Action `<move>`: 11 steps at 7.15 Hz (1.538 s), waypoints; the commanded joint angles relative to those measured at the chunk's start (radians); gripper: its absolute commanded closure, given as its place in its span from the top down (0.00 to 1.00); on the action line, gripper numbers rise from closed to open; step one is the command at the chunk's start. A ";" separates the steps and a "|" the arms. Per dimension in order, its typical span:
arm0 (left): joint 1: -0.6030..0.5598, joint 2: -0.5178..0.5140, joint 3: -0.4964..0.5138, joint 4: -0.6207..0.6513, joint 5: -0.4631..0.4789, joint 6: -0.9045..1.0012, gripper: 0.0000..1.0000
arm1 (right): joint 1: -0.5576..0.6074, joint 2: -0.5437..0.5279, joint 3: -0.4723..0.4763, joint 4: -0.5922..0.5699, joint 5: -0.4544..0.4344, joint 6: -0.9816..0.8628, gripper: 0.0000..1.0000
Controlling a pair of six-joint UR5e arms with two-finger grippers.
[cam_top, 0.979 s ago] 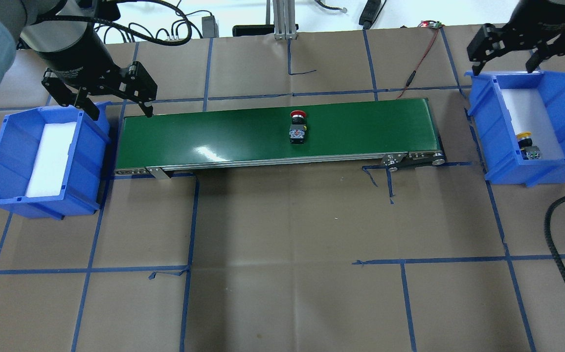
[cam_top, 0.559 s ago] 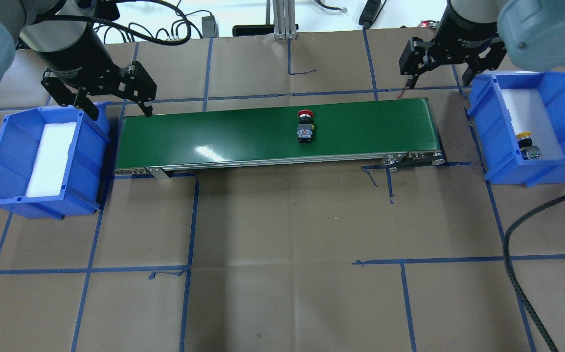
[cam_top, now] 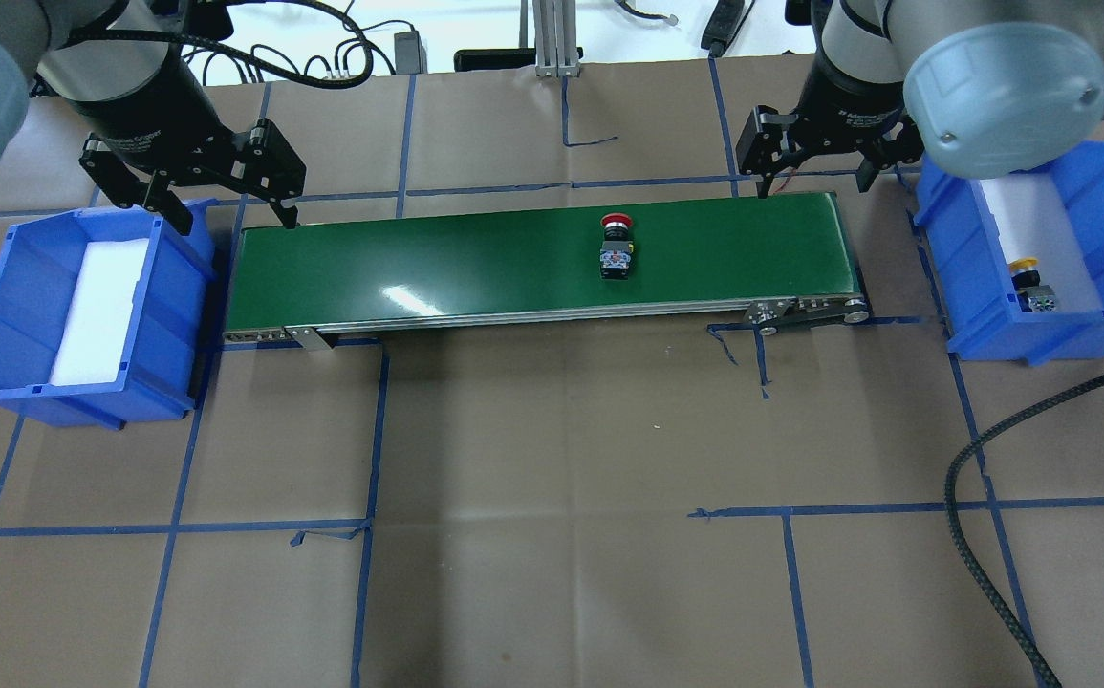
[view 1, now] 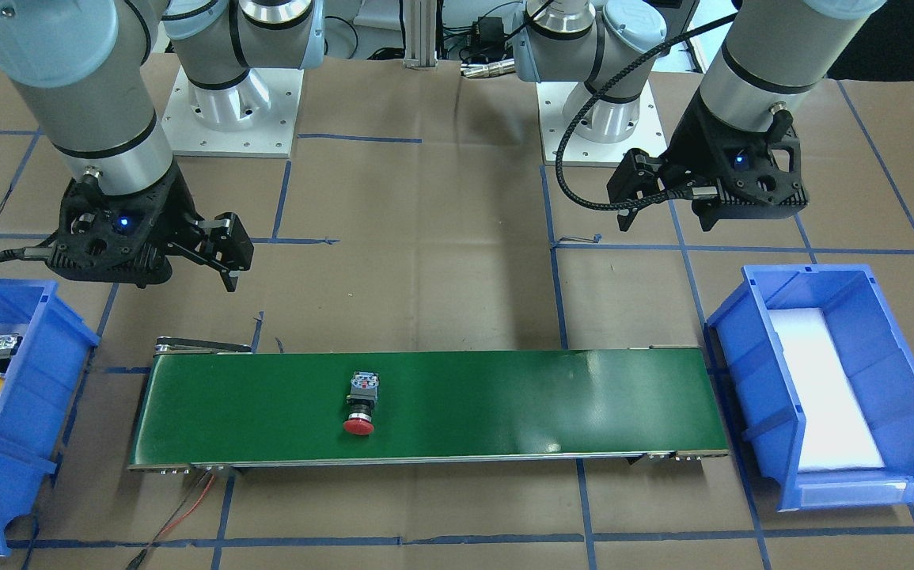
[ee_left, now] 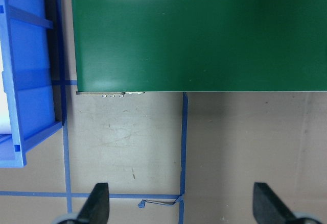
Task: Transport two buttons from left to right
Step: 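Raise the right gripper and move it back over the conveyor, then lower the right gripper toward the red button on the belt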
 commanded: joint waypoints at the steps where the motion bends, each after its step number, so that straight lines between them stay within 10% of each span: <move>1: 0.000 0.000 0.000 0.000 0.000 -0.001 1.00 | 0.001 0.027 0.052 -0.135 0.000 0.000 0.99; 11: 0.000 0.000 0.002 0.000 -0.002 -0.001 1.00 | 0.001 0.194 0.079 -0.304 0.082 0.118 0.99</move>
